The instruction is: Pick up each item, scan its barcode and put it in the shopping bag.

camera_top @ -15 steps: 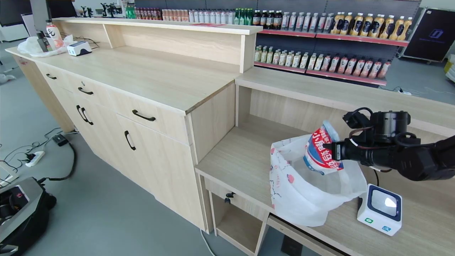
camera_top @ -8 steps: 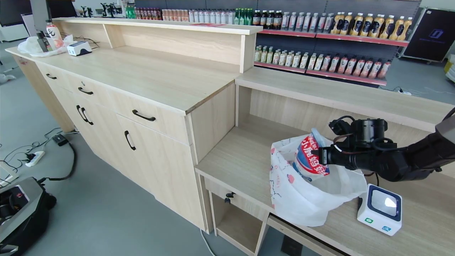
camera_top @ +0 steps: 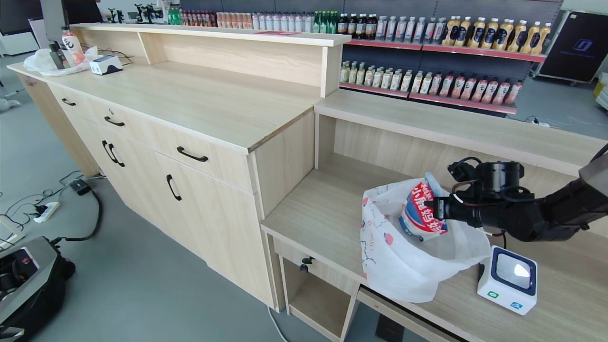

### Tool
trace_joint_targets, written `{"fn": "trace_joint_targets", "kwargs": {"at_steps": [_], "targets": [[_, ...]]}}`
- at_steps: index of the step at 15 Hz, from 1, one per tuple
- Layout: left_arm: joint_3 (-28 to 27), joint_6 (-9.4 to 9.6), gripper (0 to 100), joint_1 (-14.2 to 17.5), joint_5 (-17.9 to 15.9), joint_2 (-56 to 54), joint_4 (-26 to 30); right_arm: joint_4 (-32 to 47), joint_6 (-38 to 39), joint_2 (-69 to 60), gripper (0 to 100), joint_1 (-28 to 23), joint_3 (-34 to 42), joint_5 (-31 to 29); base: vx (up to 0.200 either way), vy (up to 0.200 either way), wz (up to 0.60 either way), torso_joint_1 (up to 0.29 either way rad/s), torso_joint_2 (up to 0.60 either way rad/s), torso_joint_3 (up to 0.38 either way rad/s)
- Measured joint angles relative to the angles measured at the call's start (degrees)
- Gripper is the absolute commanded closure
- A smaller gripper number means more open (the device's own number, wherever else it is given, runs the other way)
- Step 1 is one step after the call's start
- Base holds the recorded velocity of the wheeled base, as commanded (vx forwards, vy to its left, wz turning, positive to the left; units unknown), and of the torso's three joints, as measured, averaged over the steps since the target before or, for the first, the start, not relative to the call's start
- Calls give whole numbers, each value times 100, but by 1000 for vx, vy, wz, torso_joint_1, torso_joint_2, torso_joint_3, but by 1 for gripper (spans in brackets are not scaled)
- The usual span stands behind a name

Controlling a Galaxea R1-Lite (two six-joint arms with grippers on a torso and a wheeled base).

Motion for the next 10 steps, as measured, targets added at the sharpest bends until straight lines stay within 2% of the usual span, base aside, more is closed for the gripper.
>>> {"fn": "trace_joint_targets", "kwargs": {"at_steps": [7,8,10], "targets": [[0,0,0,2,0,0,-2,-6,0,166,100,-87,-9,13,0,0,0,0,0,0],[0,0,0,2,0,0,-2,-6,0,177,0,-87,-11,13,0,0,0,0,0,0],[0,-2,0,0,0,0,-2,11,-2,179,0,-87,-13,16,0,0,0,0,0,0]]}}
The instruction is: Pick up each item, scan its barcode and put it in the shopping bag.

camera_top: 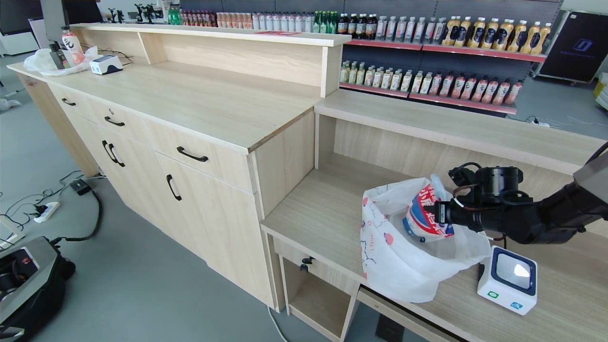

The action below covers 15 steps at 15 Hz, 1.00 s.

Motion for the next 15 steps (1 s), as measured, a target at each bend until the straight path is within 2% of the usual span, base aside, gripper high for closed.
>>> {"fn": "trace_joint_targets", "kwargs": {"at_steps": [5,9,11,13,15], "targets": [[0,2,0,2,0,0,2,16,-224,-422,0,11,88,411,0,0,0,0,0,0],[0,2,0,2,0,0,0,32,-605,-1198,0,11,521,898,0,0,0,0,0,0],[0,2,0,0,0,0,0,29,-775,-1666,0,33,750,956,0,0,0,0,0,0],[0,2,0,0,0,0,0,33,-1290,-2315,0,-2,1231,974,0,0,0,0,0,0],[0,2,0,0,0,0,0,218,-2560,-3043,0,-405,1838,975,0,0,0,0,0,0]]}}
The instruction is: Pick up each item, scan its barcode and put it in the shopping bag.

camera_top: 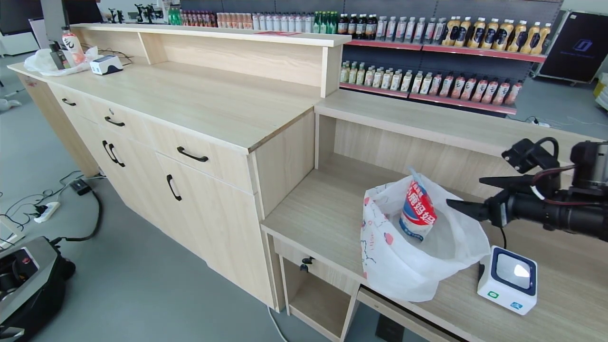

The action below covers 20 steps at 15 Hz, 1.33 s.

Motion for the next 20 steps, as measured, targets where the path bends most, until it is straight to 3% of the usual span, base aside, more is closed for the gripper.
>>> {"fn": "trace_joint_targets", "kwargs": {"at_steps": [2,3,5,9,11,16,20], "targets": [[0,0,0,2,0,0,0,408,-1158,-650,0,-686,330,7,0,0,-600,2,5,5],[0,0,0,2,1,0,0,527,-1275,-942,0,-923,413,21,0,0,-600,-7,-2,2],[0,2,0,2,0,0,2,649,-941,-1428,0,-1324,507,-105,0,0,-600,10,2,5],[0,0,0,-2,0,0,0,1090,-367,-1993,0,-1674,802,-1406,0,0,-600,1,2,4],[0,0,0,2,0,0,0,1107,-328,-2164,0,-1781,975,-1679,0,0,-600,-2,7,9],[0,0,0,2,-5,0,-2,1085,-115,-2078,0,-2467,1240,-1662,0,0,-120,0,0,0],[0,0,0,2,-2,0,0,758,-207,-1449,0,-2812,1357,-707,0,0,0,0,0,0]]}}
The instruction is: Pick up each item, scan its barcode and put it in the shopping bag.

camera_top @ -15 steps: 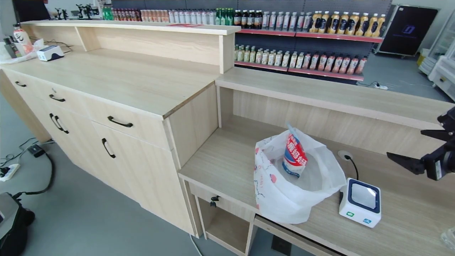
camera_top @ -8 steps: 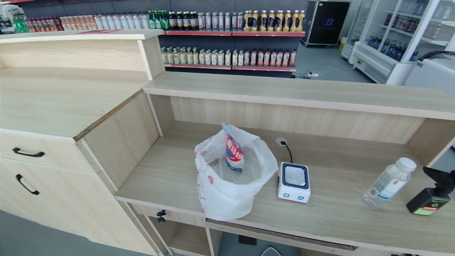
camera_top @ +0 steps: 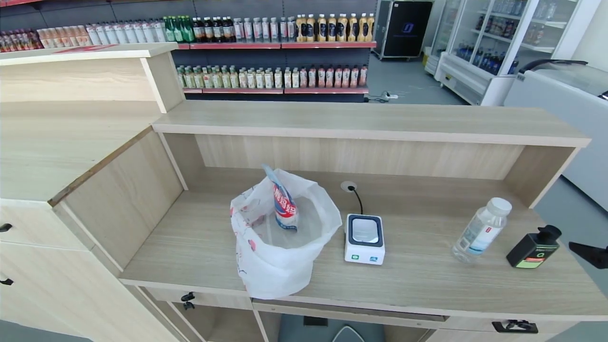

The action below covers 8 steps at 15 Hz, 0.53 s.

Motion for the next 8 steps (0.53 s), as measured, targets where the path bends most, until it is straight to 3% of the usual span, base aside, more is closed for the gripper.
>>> {"fn": "trace_joint_targets", "kwargs": {"at_steps": [5,8], "targets": [[0,0,0,0,0,0,0,-462,-1046,745,0,-201,16,1046,0,0,0,0,0,0],[0,0,0,0,2,0,0,-432,-1457,1023,0,-484,27,1298,0,0,0,0,0,0]]}}
